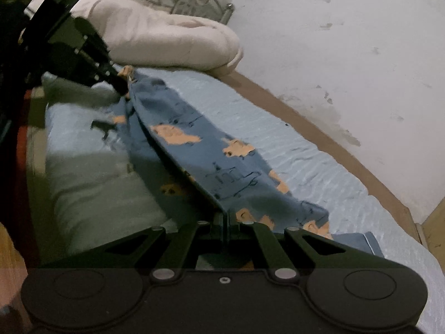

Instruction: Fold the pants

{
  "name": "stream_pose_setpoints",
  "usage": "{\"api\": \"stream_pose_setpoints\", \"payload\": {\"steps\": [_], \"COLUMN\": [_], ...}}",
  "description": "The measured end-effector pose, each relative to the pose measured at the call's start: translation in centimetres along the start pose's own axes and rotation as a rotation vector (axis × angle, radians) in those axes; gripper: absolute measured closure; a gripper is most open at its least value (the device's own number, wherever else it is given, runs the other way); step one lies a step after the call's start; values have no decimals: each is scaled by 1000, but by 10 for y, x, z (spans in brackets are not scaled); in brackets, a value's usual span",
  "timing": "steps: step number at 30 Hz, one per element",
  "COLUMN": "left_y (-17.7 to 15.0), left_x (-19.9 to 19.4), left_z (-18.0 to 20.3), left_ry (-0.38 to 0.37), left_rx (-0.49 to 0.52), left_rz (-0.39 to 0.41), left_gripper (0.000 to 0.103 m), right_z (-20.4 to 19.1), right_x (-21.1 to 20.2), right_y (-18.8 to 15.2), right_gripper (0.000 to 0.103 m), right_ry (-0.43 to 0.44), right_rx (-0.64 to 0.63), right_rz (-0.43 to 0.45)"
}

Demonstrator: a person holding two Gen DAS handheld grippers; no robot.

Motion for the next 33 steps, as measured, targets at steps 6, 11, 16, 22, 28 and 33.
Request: {"api": "stream_pose_setpoints", "payload": {"steps": [6,11,16,22,28,33], "left_y": [-13,-15,0,36,78,105], "left_x": [-2,0,-12,-16,11,43], "left_z": [3,2,-1,26,91,147], "left_ry": [-11,-10,18,5,-103,-206], "left_rx": [-8,-42,-163,-366,-439,-463], "left_rz": [-36,-58,-45,25,101,118], "left_gripper": [103,94,18,1,0,1], "right_z": [-8,-12,-2,44,128,197], "right_x": [-4,1,-9,-47,-85,-100], "right_y": [-8,-16,-15,-27,-62,-103], "right_gripper": [103,100,54,2,1,1], "right_ry": [28,22,-15,-188,-406,-481], "right_rx": [-20,-37,29,206,409,612], "right_rz": [-7,-22,12,54,-11,-107]}}
Point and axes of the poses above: each gripper's, at about its wrist camera, not at the fingertips, and x roughly the way its jaws point, z to its right, y to its top, the point moved 3 cm from there along x, roughly the way its jaws point, and after that the axes turned 15 degrees about z, right-handed, at the moved point
